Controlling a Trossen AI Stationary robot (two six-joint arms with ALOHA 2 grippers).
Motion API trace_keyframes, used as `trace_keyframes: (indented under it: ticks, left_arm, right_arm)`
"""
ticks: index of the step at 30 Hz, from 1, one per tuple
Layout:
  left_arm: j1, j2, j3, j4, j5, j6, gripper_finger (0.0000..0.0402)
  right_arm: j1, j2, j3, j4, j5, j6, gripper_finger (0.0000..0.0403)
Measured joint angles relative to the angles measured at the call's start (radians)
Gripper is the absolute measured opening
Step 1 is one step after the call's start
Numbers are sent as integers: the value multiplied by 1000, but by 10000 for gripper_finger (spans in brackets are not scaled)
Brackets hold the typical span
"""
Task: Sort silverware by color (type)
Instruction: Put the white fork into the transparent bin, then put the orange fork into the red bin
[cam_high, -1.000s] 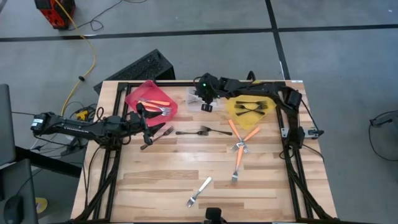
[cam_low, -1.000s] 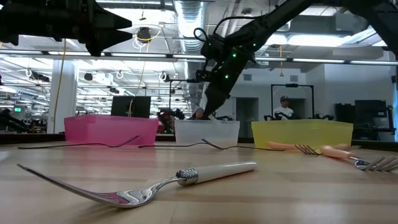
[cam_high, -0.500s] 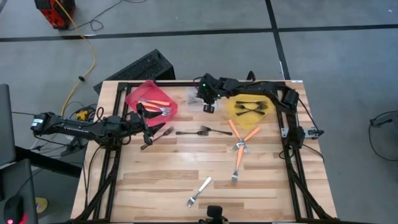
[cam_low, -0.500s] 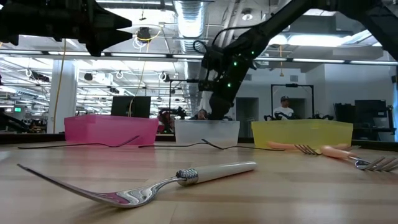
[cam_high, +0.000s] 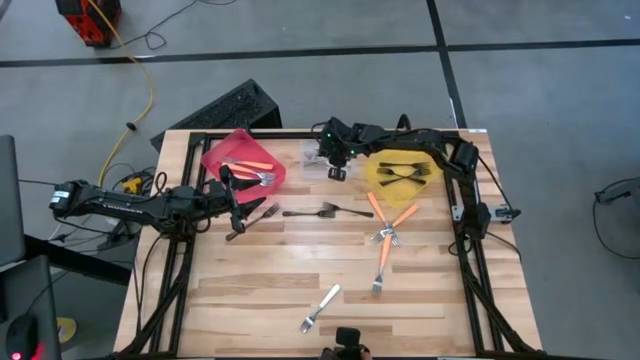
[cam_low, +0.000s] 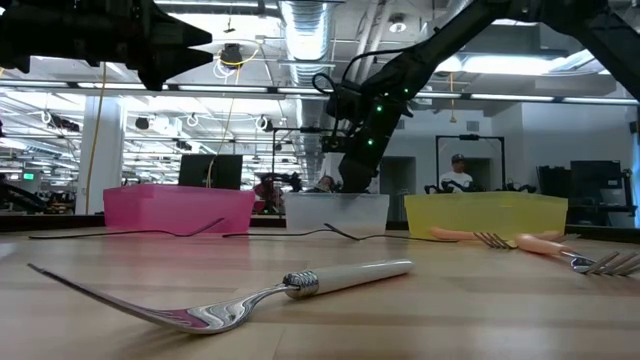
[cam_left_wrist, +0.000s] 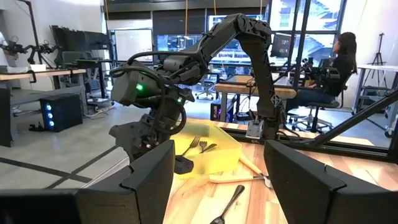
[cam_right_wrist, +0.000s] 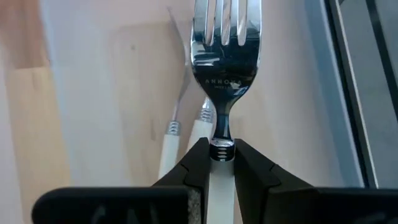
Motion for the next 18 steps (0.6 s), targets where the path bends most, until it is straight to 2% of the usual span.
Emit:
trace_keyframes:
  ticks: [7, 14, 18]
  left_arm:
    - [0, 0, 0, 0, 0, 0, 233]
    - [0, 0, 0, 0, -2, 0, 233]
    - [0, 0, 0, -4, -2, -6, 233]
  right_arm:
    - [2, 0, 0, 8, -1, 1, 130]
    - [5, 0, 0, 37, 6, 3, 129]
    - [13, -31, 35, 0, 5, -13, 141]
